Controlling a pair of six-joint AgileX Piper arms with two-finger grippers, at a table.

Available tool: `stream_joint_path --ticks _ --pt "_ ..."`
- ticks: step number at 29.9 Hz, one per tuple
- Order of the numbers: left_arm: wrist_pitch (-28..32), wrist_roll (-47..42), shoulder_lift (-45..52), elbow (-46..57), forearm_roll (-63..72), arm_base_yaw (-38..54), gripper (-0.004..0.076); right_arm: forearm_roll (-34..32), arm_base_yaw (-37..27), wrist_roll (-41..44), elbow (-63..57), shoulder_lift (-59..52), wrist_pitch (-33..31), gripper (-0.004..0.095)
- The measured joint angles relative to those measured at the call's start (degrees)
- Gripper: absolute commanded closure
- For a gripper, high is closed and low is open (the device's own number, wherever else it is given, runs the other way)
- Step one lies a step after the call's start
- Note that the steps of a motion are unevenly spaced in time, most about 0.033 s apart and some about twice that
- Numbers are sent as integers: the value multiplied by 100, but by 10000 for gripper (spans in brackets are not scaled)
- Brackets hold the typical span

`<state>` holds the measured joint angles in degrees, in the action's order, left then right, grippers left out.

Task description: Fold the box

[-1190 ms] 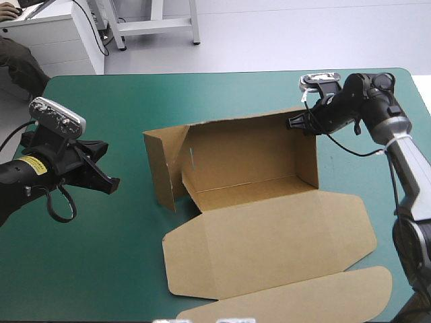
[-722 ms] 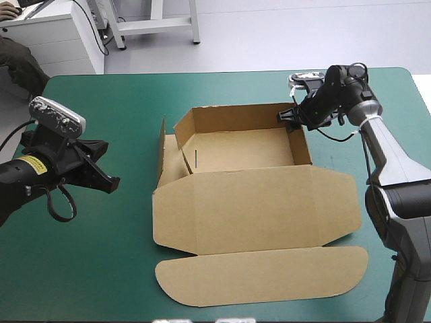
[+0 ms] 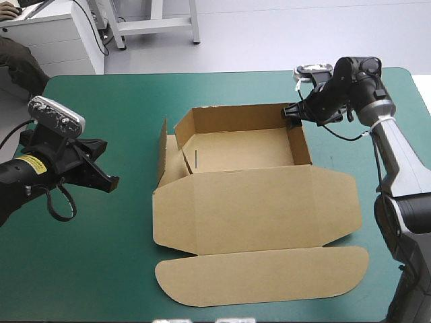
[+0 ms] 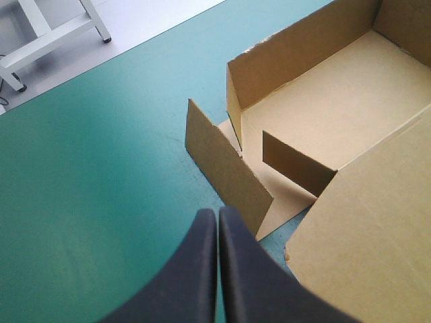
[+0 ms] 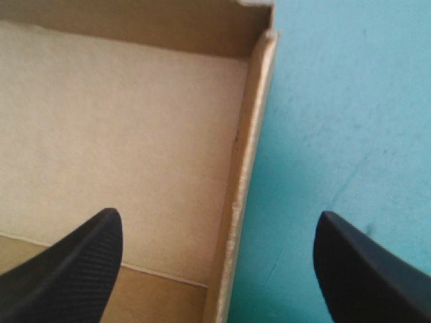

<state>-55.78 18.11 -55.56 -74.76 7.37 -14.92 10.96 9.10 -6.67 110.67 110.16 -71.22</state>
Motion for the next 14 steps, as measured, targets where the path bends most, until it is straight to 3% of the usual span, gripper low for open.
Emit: stream_joint_path --ticks 14 --pt "0 0 0 0 -112 0 731 54 0 -73 -336 646 150 202"
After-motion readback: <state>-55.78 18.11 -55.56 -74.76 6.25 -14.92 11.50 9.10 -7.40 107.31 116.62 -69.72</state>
